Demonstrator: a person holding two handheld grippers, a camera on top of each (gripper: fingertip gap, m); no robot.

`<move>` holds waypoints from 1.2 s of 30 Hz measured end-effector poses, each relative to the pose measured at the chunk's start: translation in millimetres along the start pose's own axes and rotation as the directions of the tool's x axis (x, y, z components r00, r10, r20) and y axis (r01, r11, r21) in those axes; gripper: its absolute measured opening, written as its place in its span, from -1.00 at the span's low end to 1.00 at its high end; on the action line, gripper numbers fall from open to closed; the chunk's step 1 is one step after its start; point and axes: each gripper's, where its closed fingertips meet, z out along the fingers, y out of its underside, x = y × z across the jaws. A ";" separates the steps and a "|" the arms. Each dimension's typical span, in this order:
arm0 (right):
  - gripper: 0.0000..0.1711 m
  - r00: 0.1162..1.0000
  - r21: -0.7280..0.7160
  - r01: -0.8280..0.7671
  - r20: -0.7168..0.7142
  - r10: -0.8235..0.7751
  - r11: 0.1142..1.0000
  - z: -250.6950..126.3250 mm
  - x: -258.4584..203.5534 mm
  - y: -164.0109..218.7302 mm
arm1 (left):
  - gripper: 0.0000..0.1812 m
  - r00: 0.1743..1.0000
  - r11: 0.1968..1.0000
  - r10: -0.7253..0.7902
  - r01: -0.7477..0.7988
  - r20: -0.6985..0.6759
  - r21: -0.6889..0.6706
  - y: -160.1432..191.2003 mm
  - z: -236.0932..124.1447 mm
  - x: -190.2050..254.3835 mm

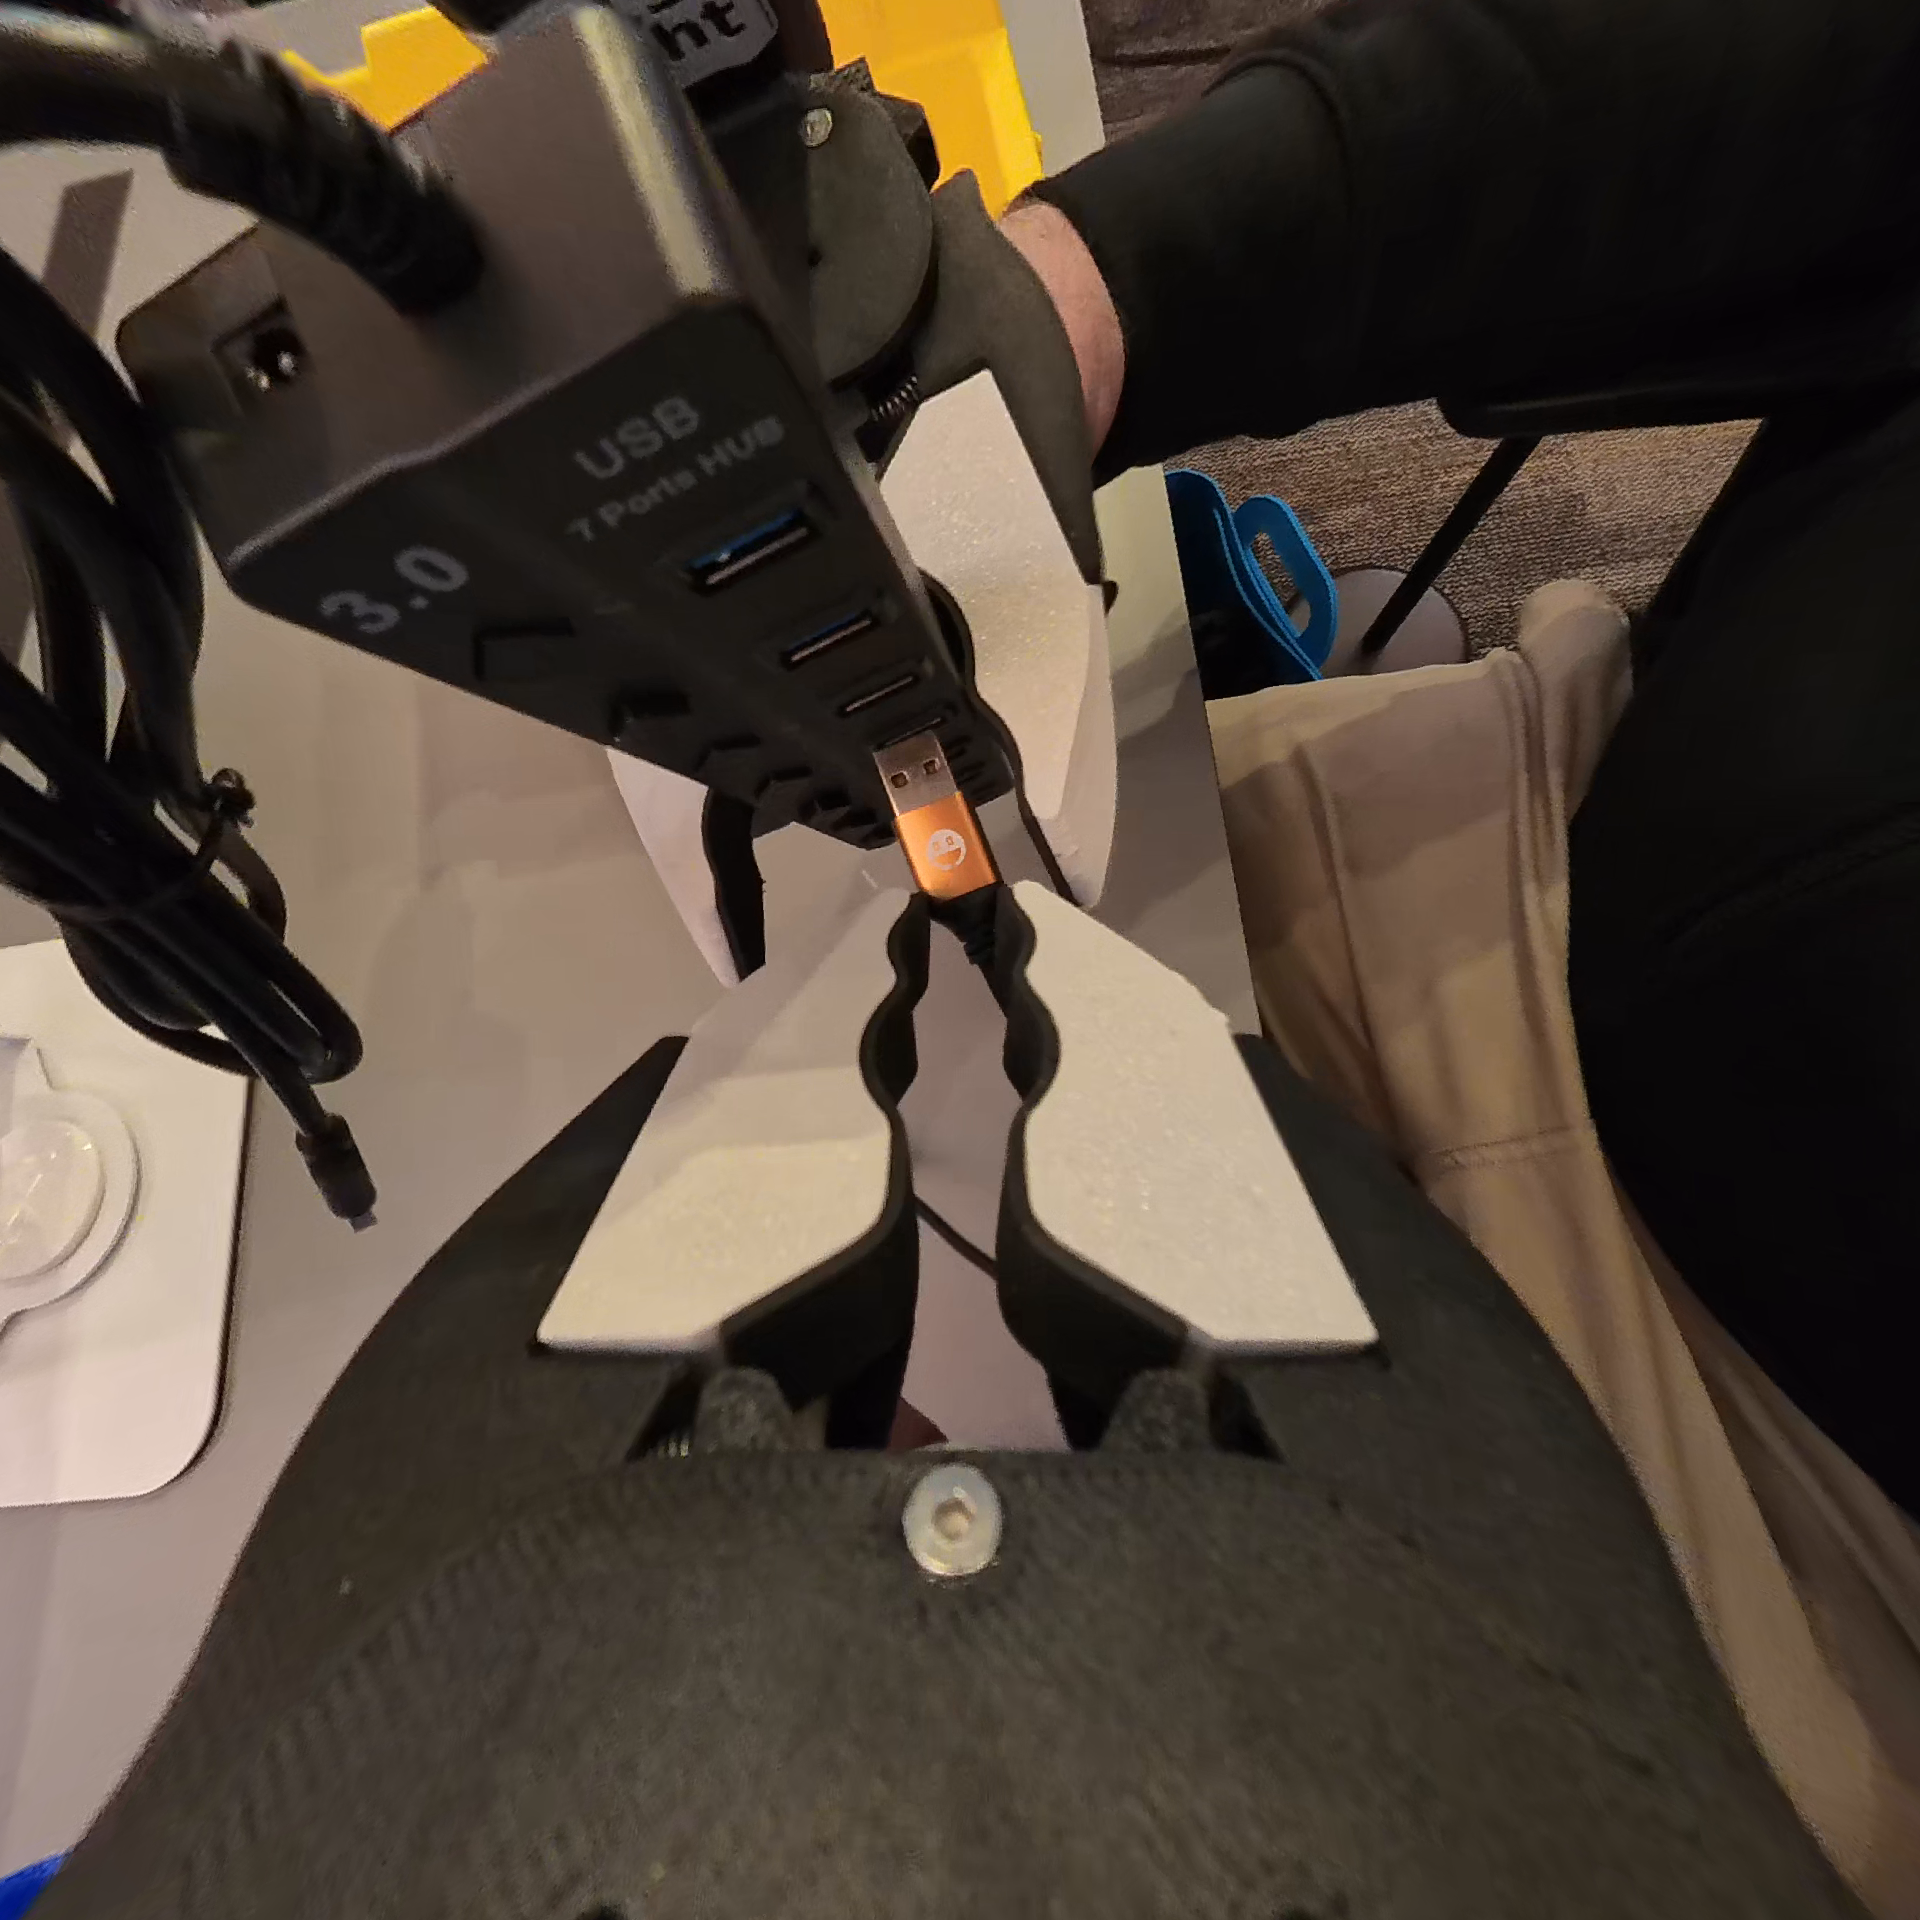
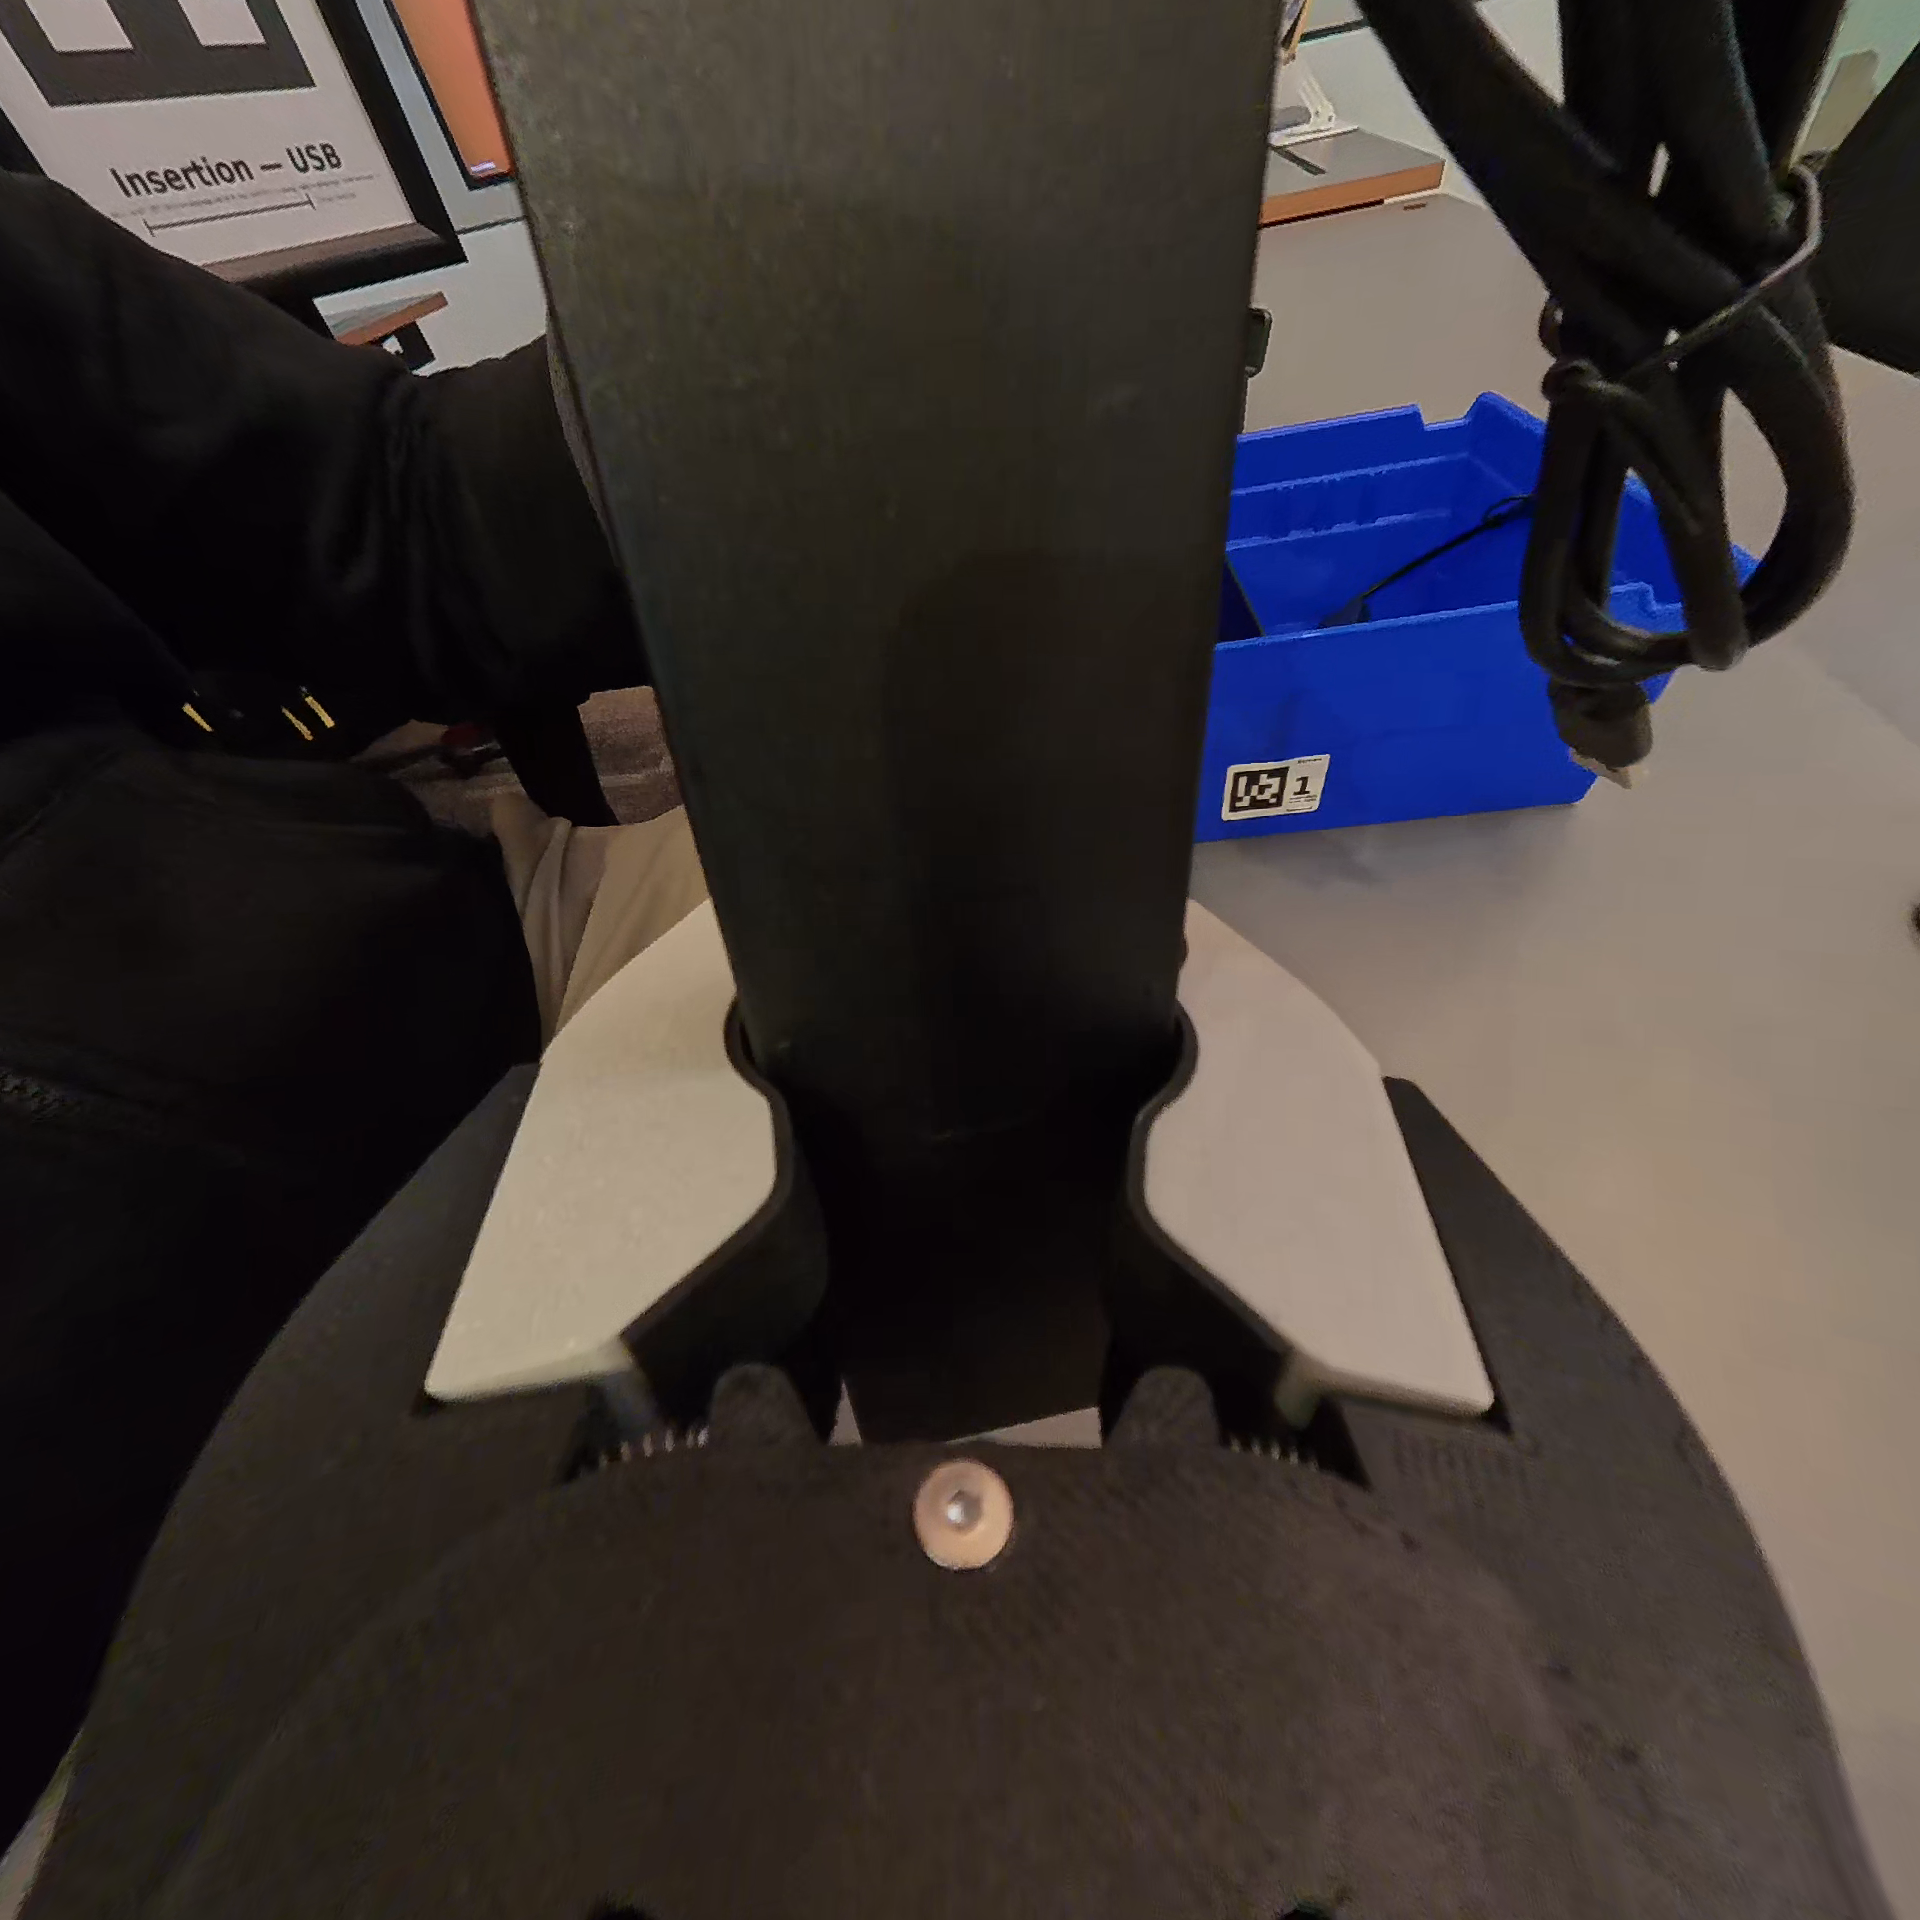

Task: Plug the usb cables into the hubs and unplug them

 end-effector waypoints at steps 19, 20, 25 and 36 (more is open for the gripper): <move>-0.21 0.999 0.056 -0.020 0.039 0.018 0.998 -5.1 -1.2 -2.6 | -0.87 0.999 0.995 -0.033 0.035 -0.022 0.093 -11.4 -0.5 -0.2; -0.21 0.999 0.059 -0.019 0.039 0.017 0.998 -5.6 -1.2 -3.0 | -0.88 0.999 0.994 -0.036 0.037 -0.014 0.101 -12.5 -1.3 -2.0; -0.21 0.999 0.061 -0.015 0.032 0.013 0.998 -5.9 -0.6 -3.8 | -0.94 0.998 0.991 -0.057 0.057 -0.007 0.117 -13.1 -2.3 -5.5; -0.21 0.995 -0.048 -0.074 -0.063 0.071 0.996 8.9 19.0 23.8 | -1.00 0.983 0.990 -0.143 0.144 0.118 -0.005 14.5 6.6 -27.7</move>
